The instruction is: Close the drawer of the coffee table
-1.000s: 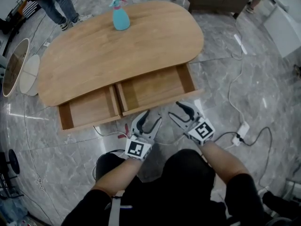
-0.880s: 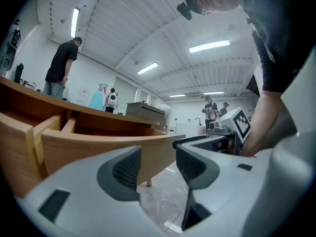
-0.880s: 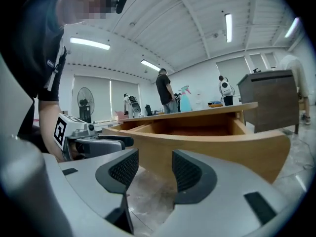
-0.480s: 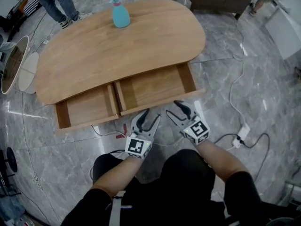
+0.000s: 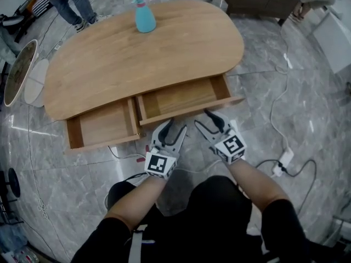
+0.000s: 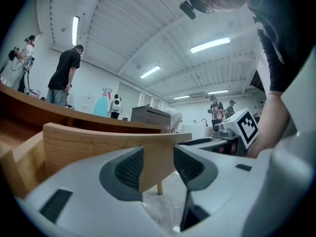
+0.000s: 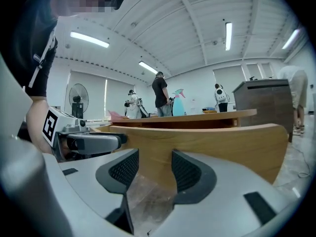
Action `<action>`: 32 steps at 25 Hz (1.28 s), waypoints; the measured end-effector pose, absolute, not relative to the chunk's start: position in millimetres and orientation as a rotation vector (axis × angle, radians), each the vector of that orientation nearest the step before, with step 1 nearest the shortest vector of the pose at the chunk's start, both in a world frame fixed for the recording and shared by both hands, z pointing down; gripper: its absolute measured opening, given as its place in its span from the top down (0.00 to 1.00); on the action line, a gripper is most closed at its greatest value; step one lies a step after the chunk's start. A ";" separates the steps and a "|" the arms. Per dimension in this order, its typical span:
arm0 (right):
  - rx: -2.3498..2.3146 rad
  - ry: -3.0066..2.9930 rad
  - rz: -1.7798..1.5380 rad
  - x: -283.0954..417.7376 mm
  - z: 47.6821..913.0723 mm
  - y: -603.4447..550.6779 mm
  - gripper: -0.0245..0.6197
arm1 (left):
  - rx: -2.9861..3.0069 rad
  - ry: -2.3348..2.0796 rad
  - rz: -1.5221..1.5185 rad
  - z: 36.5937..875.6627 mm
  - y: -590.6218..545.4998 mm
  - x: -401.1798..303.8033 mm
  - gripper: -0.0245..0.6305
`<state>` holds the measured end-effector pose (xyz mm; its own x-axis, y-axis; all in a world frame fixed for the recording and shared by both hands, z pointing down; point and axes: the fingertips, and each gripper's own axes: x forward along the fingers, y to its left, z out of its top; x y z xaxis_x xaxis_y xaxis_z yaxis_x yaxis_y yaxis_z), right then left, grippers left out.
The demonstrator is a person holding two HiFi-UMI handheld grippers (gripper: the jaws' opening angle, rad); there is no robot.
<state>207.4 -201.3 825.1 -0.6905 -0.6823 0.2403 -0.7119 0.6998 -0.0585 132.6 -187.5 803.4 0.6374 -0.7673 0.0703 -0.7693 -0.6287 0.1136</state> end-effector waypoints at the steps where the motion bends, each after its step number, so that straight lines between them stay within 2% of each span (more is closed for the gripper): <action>1: 1.134 -2.707 0.223 205.9 823.0 -206.4 0.64 | 2.720 -1.290 0.035 803.2 -192.5 131.3 0.68; 32: 1.376 -2.589 0.147 184.9 825.0 -341.5 0.64 | 2.676 -1.487 0.161 817.2 -321.9 105.8 0.68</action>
<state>184.9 -341.5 825.0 -0.5441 -0.8077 0.2270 -0.8283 0.5603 0.0082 105.8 -321.9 817.2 0.5249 -0.8415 0.1282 -0.8494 -0.5275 0.0152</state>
